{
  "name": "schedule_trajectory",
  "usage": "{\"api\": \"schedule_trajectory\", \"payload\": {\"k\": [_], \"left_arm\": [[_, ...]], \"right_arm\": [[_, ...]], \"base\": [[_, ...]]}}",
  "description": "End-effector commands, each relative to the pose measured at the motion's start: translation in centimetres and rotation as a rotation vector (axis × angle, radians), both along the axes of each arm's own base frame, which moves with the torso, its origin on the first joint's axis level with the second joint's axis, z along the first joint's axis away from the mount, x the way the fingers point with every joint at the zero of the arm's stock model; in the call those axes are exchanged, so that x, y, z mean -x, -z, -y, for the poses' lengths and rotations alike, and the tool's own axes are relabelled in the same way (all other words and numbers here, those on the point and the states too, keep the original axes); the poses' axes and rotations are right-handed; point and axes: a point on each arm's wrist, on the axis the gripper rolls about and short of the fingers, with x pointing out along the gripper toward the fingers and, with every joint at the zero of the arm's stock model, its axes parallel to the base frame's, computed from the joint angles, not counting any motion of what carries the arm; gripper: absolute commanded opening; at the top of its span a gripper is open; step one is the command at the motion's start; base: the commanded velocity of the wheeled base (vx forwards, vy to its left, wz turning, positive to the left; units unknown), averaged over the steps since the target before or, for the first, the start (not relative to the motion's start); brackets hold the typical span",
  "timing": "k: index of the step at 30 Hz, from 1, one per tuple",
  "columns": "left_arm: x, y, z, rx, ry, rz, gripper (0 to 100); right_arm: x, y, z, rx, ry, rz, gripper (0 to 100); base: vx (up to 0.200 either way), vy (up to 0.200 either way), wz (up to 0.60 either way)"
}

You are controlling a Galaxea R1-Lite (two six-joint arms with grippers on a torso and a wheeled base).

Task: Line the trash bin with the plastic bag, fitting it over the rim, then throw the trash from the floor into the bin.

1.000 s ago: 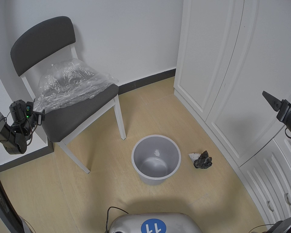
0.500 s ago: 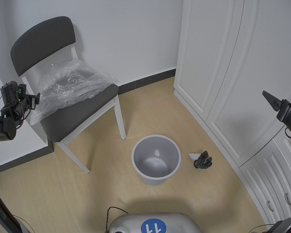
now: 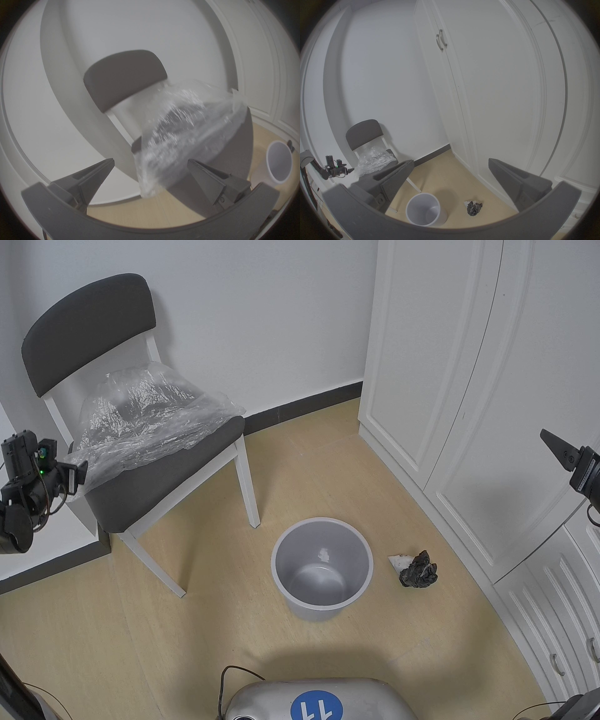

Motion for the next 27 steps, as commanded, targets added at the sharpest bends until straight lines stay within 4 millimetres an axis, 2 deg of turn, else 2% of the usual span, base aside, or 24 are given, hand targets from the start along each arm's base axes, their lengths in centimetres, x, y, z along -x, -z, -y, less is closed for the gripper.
{"api": "schedule_trajectory", "payload": {"k": [1, 6, 19, 27], "left_arm": [[2.1, 2.8, 0.3, 0.031, 0.033, -0.102, 100], [2.0, 3.8, 0.9, 0.041, 0.051, -0.134, 100], [-0.8, 6.2, 3.8, -0.004, 0.099, -0.087, 100], [-2.2, 7.2, 3.8, -0.079, 0.097, -0.079, 100]], "right_arm": [[-0.1, 0.2, 0.0, 0.002, 0.0, -0.008, 100], [-0.2, 0.4, -0.1, 0.004, -0.002, -0.018, 100], [-0.2, 0.3, 0.0, 0.003, 0.0, -0.011, 100], [-0.2, 0.3, 0.0, 0.003, 0.0, -0.013, 100]], "base": [[0.0, 0.0, 0.0], [0.0, 0.0, 0.0], [0.0, 0.0, 0.0], [0.0, 0.0, 0.0]]}}
